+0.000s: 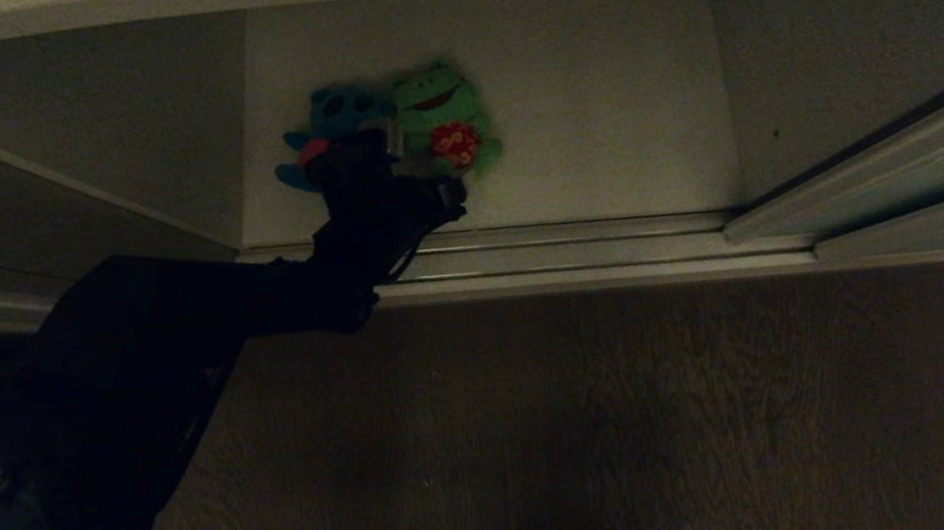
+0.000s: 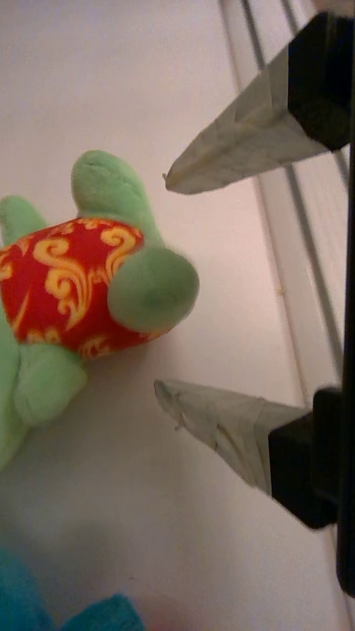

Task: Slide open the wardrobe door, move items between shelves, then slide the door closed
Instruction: Place the green doll on the lower shelf, then close the door

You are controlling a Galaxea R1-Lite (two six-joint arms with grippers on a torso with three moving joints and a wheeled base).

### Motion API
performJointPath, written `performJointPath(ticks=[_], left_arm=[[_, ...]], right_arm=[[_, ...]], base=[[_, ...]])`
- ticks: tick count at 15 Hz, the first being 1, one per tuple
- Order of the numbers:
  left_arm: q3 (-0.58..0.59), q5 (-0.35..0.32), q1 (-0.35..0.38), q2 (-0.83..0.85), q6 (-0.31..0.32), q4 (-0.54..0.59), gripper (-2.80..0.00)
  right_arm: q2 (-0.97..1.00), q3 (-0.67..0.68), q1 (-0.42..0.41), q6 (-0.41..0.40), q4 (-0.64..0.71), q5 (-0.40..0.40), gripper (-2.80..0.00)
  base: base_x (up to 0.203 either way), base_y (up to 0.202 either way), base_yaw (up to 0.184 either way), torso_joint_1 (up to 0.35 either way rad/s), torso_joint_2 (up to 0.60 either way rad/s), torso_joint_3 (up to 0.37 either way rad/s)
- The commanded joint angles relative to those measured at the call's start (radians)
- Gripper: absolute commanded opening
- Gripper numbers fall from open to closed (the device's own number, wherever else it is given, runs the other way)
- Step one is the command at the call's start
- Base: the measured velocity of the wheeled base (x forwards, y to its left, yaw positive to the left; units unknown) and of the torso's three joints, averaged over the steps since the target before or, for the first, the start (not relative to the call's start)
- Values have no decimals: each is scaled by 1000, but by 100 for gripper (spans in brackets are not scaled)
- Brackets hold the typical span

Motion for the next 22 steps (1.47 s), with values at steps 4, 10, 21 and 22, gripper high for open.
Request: performJointPath(ticks=[4,10,21,22], left_arm=[[18,2,6,-65,-1,26,0],[110,3,13,-263,-9,170,-280],[1029,32,58,-1180,1,470,-280],[1112,57,66,-1277,4,489,-280]], right_arm=[[-1,0,0,0,0,1,-280],[-1,0,0,0,0,1,-280],[-1,0,0,0,0,1,-280],[-1,0,0,0,0,1,-280]], base=[[0,0,0,0,0,0],[0,0,0,0,0,0],[0,0,0,0,0,0],[0,0,0,0,0,0]])
